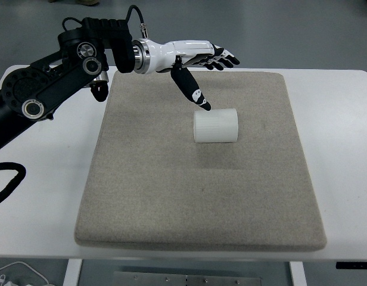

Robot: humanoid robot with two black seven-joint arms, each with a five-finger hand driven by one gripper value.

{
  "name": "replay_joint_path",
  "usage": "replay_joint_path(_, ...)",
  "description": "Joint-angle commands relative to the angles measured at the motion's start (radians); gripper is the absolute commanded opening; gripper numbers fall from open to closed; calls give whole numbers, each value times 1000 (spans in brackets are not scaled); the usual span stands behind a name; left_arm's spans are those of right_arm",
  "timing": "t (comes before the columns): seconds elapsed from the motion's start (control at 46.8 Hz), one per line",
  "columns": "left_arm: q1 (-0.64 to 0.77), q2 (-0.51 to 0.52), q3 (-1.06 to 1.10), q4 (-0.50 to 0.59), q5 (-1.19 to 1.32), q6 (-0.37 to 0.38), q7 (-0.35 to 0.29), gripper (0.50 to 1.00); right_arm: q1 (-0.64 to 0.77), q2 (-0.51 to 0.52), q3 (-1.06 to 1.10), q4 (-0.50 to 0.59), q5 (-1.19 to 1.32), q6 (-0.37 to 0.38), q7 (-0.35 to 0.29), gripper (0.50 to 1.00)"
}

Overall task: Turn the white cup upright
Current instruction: 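Reach the left hand over the white mug lying on its side, then close the left hand's fingers around the mug body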

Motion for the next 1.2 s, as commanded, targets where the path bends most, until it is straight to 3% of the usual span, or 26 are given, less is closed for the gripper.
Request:
replay_joint_path(0.0,-2,-17,7,-2,30,1,45,981,0,0,0,0,0,1,0,930)
replay_joint_path(0.149,12,-78,9,1,52,11,116,975,0,0,0,0,0,0,0,930)
replay_joint_path(0.32,15,-117,42,6,129,23,146,966,0,0,0,0,0,0,0,930)
replay_joint_path(0.576,40,-193,67,55,237,100,152,958,0,0,0,0,0,0,0,930)
replay_joint_path(1.174,54,-248,70,150,253,123,152,960,0,0,0,0,0,0,0,930)
